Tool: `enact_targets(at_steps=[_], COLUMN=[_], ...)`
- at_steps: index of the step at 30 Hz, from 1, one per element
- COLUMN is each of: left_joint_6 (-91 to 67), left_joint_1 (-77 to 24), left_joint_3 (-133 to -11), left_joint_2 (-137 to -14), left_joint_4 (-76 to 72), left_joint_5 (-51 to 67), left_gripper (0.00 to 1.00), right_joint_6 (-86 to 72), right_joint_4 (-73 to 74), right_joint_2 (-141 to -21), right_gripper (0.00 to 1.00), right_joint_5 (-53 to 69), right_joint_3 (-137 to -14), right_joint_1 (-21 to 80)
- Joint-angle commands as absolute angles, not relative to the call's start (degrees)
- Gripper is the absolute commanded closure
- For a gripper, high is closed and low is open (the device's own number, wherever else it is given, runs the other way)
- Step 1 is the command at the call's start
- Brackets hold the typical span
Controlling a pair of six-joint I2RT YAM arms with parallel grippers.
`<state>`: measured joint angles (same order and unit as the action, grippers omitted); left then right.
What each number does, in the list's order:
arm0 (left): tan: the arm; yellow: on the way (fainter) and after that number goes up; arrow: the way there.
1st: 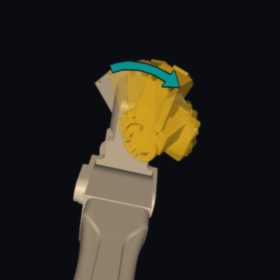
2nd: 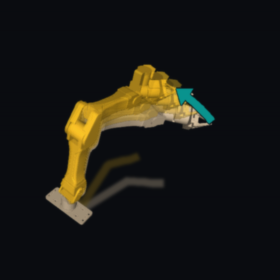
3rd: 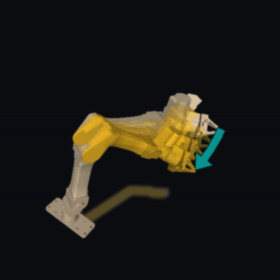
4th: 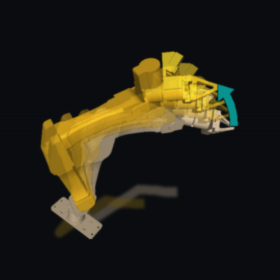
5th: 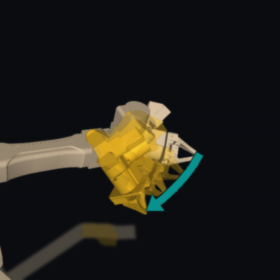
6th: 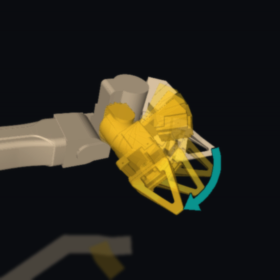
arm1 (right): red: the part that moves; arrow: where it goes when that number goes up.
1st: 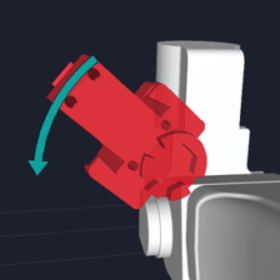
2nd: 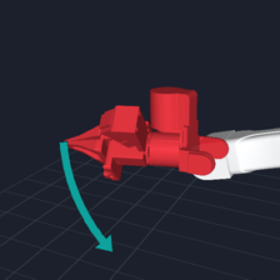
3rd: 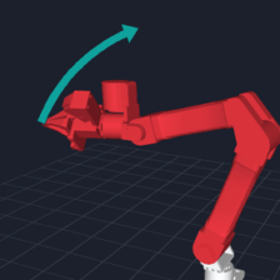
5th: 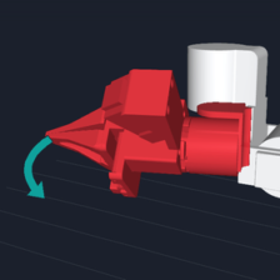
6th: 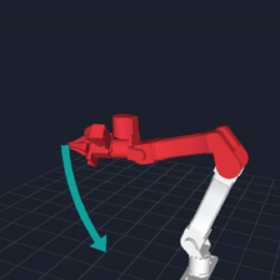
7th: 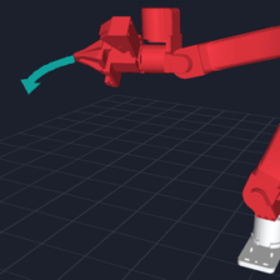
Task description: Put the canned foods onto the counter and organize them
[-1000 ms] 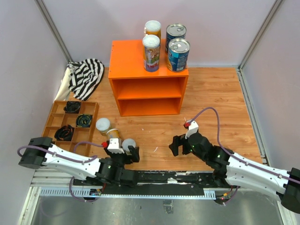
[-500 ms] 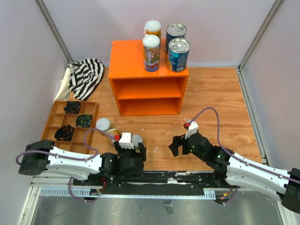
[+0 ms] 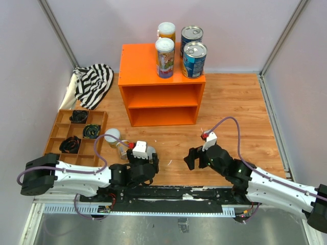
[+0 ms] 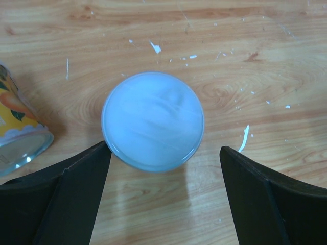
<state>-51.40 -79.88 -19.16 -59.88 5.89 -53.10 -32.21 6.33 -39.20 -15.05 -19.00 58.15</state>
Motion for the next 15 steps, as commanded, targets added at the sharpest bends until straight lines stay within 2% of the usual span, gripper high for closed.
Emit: enact_targets(at_steps=[1, 8, 15], left_joint_6=[-45.4, -38.3, -33.2], left_joint_1=[-78.5, -76.1, -74.7], left_joint_3=[-18.0, -14.9, -13.4], left_joint_2=[-58.8, -60.4, -64.9], left_joint_4=[-0.8, -11.8, -21.4], left_joint_5=[-57.8, -59.9, -58.7], left_gripper=[0.11, 0.17, 0.17], right_joint_6=[-33.2, -33.2, -33.1], right_joint_4=[6.3, 6.1, 5.6], right_joint_2=[-39.2, -39.5, -40.6], right_gripper=[0.04, 0.04, 0.04], right_joint_5=[-16.2, -16.2, -16.3], right_joint_3=[-18.6, -18.6, -18.6], right_joint_1=[59.0, 59.0, 59.0])
